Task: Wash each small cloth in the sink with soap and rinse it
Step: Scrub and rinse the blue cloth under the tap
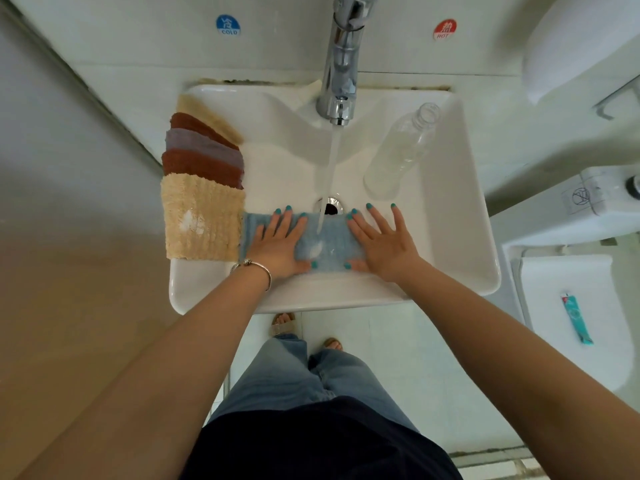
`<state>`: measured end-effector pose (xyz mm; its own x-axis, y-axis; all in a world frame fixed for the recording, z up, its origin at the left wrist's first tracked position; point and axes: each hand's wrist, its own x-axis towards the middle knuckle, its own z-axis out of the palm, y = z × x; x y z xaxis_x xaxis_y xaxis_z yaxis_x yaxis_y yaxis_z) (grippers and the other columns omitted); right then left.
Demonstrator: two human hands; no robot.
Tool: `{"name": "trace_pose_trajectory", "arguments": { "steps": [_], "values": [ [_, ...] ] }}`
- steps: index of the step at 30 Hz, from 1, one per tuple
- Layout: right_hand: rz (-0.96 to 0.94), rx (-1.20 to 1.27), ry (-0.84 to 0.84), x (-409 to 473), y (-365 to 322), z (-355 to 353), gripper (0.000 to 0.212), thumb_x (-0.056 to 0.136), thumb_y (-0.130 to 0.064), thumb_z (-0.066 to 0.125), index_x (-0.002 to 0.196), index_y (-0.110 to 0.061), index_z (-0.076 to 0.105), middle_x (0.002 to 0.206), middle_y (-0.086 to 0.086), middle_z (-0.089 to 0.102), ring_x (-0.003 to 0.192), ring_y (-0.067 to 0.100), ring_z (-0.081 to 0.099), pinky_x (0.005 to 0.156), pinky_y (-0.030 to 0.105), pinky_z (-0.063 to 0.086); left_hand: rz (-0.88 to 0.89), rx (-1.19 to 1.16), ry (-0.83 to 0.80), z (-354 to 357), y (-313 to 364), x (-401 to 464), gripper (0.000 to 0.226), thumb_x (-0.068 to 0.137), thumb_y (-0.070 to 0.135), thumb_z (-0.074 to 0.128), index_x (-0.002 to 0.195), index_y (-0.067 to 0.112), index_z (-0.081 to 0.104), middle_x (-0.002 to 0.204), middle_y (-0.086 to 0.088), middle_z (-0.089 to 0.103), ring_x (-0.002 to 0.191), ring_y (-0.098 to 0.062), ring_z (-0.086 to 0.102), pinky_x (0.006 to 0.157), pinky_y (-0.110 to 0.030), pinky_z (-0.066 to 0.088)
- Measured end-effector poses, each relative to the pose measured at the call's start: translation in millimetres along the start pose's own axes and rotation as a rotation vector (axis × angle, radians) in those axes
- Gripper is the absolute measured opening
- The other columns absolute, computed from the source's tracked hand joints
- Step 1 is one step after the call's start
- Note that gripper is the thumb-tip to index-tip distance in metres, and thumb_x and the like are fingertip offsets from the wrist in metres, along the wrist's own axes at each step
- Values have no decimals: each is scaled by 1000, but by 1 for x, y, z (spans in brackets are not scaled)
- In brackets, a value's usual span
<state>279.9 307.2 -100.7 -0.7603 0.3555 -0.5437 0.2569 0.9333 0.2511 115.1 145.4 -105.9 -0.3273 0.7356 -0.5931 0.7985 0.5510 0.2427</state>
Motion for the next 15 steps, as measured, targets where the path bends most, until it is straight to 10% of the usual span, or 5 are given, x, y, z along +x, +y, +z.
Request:
{"name": "trace_pose_trajectory", "arguments": {
  "steps": [15],
  "values": [
    [252,93,-158,-20,20,-8,85,92,-70,26,156,-20,1,164,-5,-2,150,26,-14,113,60,-16,73,155,78,-6,2,16,106,83,72,50,153,26,-15,160,0,-22,148,-17,-17,119,-45,-9]
  ]
}}
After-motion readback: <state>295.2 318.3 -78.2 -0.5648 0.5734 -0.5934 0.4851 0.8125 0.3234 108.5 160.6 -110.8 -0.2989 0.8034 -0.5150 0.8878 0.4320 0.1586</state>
